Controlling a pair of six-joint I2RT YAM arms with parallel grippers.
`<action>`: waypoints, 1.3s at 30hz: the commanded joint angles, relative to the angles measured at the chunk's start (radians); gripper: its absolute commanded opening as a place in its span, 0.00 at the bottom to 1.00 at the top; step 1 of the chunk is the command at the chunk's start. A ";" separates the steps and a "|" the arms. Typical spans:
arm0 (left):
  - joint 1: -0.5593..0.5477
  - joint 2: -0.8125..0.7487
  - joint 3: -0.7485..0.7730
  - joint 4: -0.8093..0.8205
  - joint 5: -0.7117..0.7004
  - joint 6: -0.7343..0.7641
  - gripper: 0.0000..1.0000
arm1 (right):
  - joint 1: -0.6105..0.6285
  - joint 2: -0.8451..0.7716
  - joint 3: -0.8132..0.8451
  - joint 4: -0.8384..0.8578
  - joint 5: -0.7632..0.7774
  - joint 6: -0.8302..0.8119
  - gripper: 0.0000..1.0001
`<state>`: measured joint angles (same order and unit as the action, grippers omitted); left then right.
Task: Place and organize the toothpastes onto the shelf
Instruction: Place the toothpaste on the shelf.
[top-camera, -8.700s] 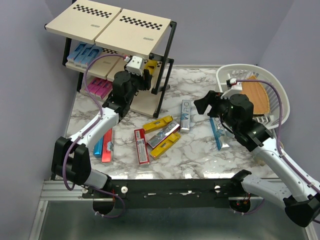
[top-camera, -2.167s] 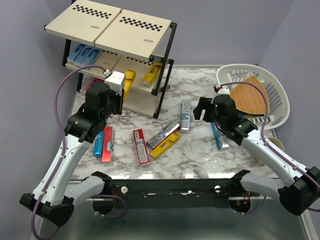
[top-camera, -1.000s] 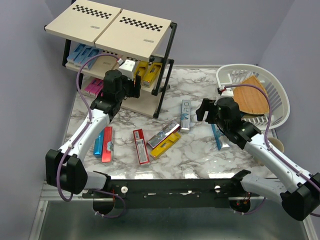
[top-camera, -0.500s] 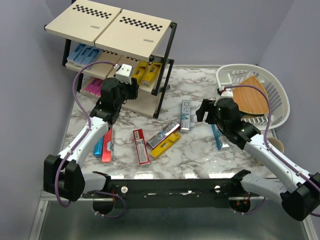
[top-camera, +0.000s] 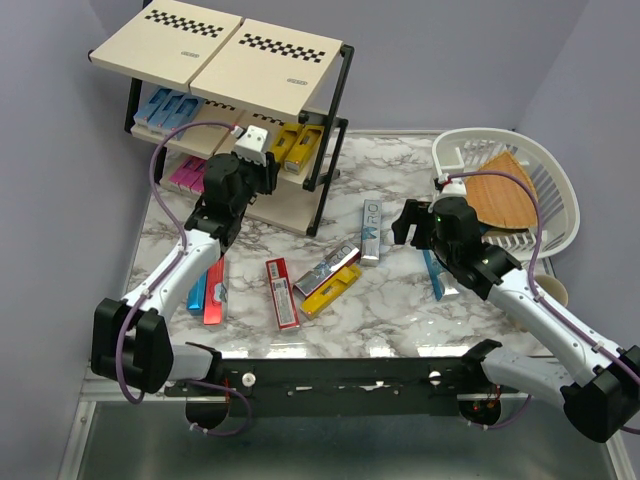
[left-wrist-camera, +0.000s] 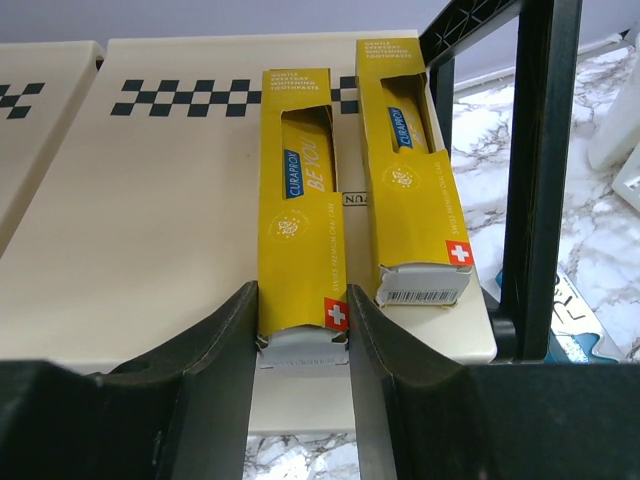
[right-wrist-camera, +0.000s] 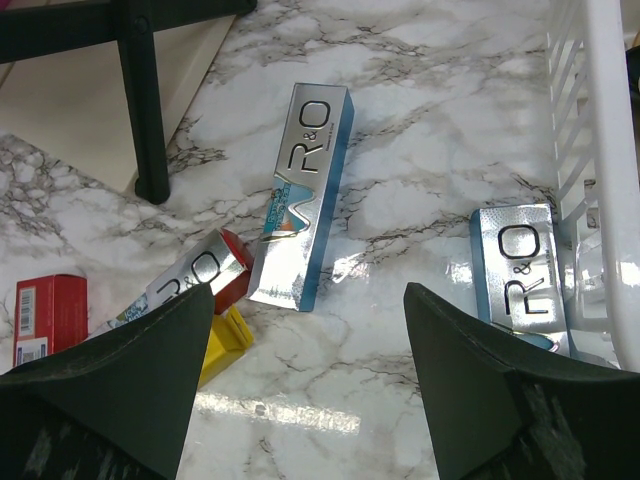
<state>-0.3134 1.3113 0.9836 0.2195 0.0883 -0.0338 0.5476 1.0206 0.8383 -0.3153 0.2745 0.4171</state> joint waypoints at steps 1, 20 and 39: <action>0.011 0.029 0.026 0.029 0.027 0.018 0.43 | -0.005 -0.008 -0.007 0.015 -0.008 -0.012 0.85; 0.022 0.032 0.033 0.041 0.042 -0.009 0.56 | -0.005 0.006 -0.001 0.012 -0.008 -0.015 0.85; 0.118 -0.066 -0.047 0.219 0.037 -0.354 0.73 | -0.005 0.022 0.002 0.016 -0.021 -0.018 0.85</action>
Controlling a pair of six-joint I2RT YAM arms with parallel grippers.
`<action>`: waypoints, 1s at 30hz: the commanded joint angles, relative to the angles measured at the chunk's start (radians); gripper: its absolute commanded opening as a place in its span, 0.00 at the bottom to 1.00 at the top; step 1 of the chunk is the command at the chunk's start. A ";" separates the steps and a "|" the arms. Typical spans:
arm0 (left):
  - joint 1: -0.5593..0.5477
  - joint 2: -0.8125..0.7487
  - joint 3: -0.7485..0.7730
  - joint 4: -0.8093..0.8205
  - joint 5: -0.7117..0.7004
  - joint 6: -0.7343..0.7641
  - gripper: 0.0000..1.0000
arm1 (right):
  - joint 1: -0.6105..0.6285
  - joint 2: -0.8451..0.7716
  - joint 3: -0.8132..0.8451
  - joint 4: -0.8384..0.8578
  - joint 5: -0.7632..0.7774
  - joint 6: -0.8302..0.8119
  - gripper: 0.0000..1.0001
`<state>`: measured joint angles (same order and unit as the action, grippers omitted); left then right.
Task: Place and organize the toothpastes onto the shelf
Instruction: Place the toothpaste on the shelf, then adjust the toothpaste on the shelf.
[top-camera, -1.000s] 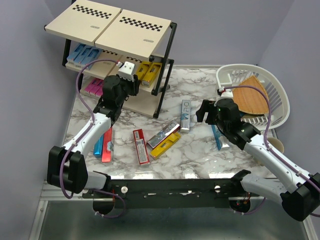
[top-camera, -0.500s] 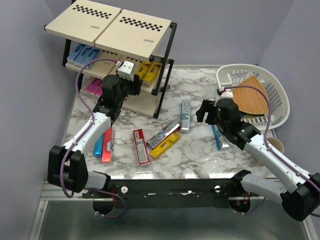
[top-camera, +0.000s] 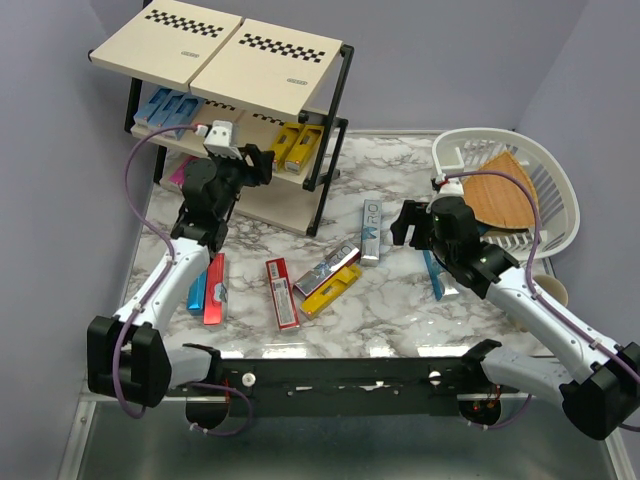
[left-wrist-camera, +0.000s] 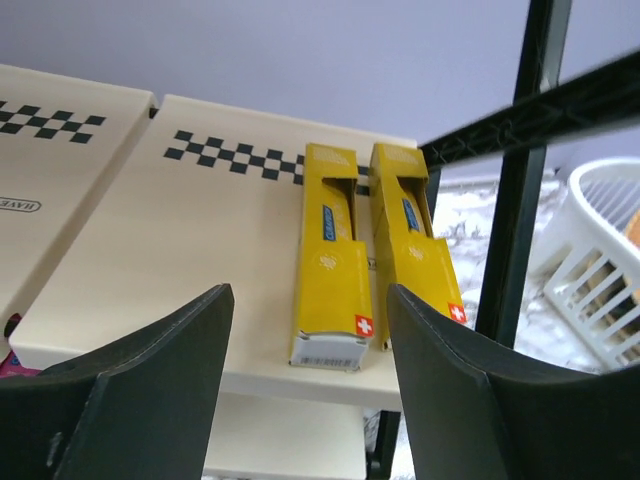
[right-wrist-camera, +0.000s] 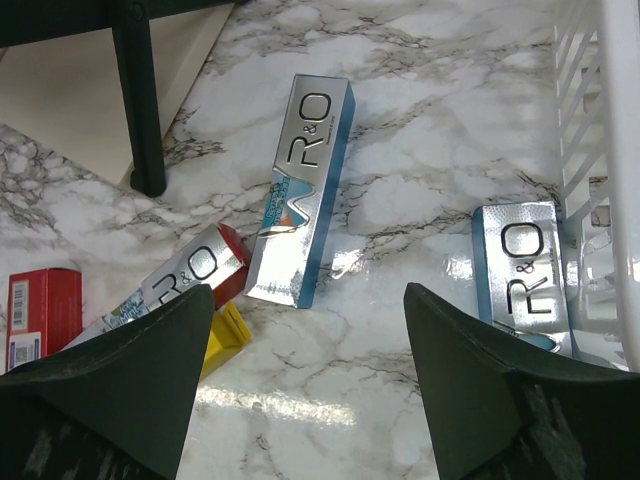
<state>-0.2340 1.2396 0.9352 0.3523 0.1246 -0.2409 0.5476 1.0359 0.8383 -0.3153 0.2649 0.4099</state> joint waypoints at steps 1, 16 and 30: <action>0.047 0.026 0.008 0.089 0.004 -0.171 0.72 | -0.003 0.007 0.002 0.013 -0.010 -0.011 0.85; 0.114 0.207 0.057 0.257 0.055 -0.665 0.58 | -0.005 0.004 -0.001 0.008 0.004 -0.014 0.85; 0.114 0.327 0.122 0.286 0.115 -0.788 0.52 | -0.005 0.001 0.001 0.004 0.013 -0.023 0.85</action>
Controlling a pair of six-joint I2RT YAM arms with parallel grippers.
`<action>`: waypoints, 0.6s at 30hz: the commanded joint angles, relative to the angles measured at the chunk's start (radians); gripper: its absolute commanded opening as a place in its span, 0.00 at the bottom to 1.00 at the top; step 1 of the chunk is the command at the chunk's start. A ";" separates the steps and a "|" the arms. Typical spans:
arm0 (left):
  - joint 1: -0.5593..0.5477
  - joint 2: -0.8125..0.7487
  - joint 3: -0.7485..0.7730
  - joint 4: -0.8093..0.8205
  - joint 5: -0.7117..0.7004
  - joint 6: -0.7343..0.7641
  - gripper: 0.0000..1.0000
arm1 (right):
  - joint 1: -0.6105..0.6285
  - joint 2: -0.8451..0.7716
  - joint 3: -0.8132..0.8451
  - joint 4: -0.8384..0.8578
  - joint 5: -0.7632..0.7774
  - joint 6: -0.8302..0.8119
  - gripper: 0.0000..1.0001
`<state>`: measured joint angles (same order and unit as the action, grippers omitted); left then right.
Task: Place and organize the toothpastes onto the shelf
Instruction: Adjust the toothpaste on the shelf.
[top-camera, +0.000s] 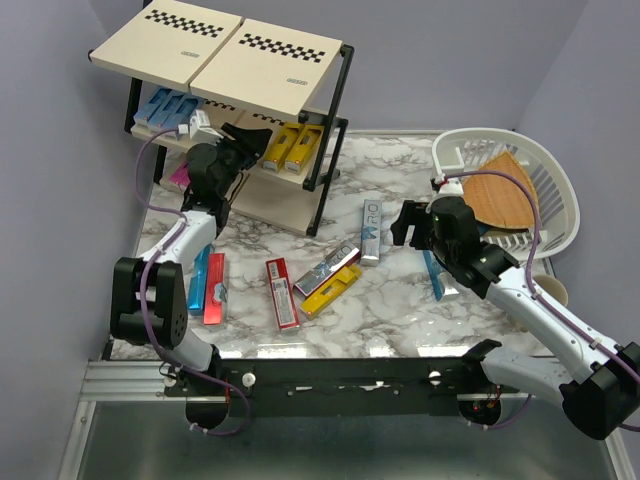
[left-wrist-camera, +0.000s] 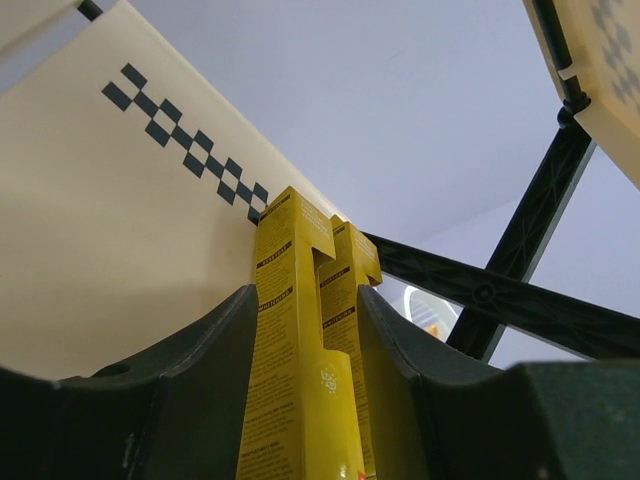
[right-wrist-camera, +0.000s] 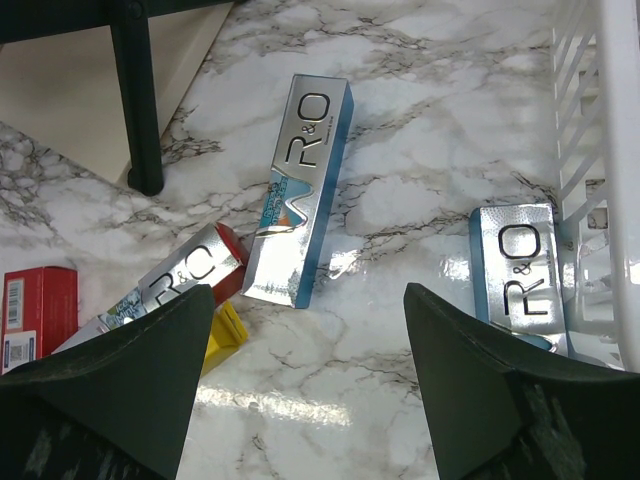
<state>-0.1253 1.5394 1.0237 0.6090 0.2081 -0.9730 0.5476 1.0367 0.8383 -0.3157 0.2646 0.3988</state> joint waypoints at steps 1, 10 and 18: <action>0.004 0.034 0.036 0.025 0.033 -0.061 0.52 | -0.005 0.000 0.002 0.004 0.015 -0.012 0.85; -0.010 0.056 0.065 -0.026 0.031 -0.084 0.46 | -0.005 0.005 0.004 0.004 0.016 -0.012 0.85; -0.027 0.085 0.091 -0.048 0.037 -0.085 0.46 | -0.005 0.002 0.001 0.004 0.016 -0.011 0.85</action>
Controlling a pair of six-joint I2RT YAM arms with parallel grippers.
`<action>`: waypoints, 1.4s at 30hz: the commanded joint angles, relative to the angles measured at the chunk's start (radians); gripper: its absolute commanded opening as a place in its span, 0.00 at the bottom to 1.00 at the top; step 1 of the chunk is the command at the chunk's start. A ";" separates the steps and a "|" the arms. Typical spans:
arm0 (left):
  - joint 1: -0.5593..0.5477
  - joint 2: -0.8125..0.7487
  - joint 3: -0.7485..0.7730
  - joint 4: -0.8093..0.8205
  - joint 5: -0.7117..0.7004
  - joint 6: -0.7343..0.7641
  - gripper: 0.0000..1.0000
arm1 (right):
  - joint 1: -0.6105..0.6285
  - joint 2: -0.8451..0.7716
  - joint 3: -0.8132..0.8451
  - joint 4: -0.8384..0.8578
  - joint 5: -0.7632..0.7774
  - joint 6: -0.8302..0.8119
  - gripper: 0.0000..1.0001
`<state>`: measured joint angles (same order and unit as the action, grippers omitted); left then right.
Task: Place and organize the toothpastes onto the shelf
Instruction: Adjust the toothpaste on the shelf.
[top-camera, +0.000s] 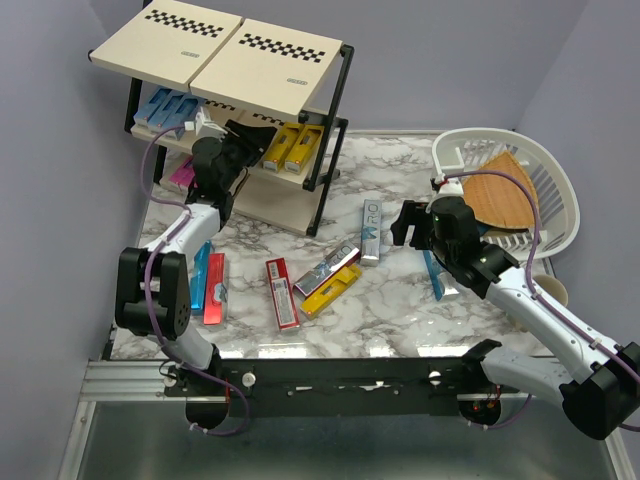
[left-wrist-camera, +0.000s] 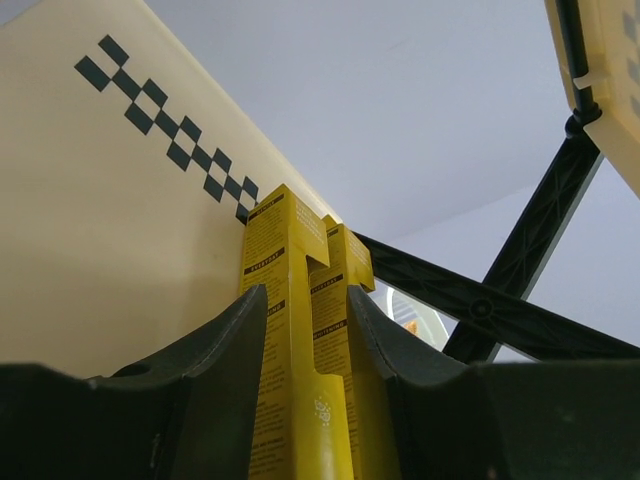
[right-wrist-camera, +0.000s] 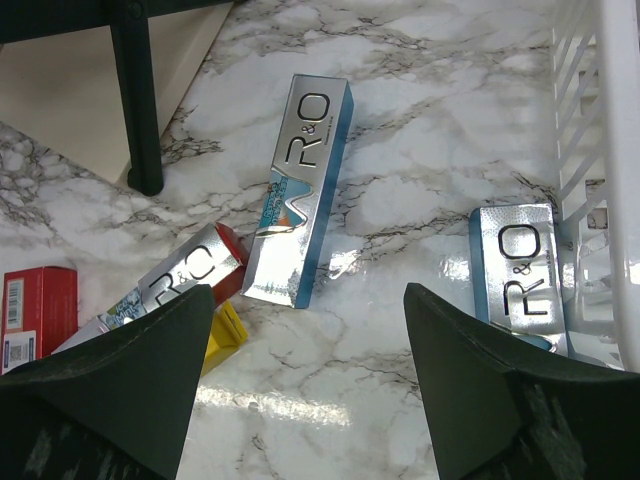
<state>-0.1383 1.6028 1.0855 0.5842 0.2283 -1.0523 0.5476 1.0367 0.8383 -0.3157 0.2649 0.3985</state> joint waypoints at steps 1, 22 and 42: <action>-0.017 0.026 0.031 -0.026 0.016 -0.005 0.46 | -0.005 0.000 -0.001 0.003 0.016 -0.010 0.85; -0.044 0.100 0.097 -0.041 0.016 0.001 0.45 | -0.005 -0.004 0.001 0.000 0.020 -0.013 0.85; -0.047 0.177 0.194 -0.083 0.106 0.063 0.45 | -0.005 0.005 0.010 -0.003 0.014 -0.017 0.85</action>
<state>-0.1791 1.7435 1.2358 0.5331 0.2817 -1.0271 0.5476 1.0367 0.8383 -0.3161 0.2649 0.3916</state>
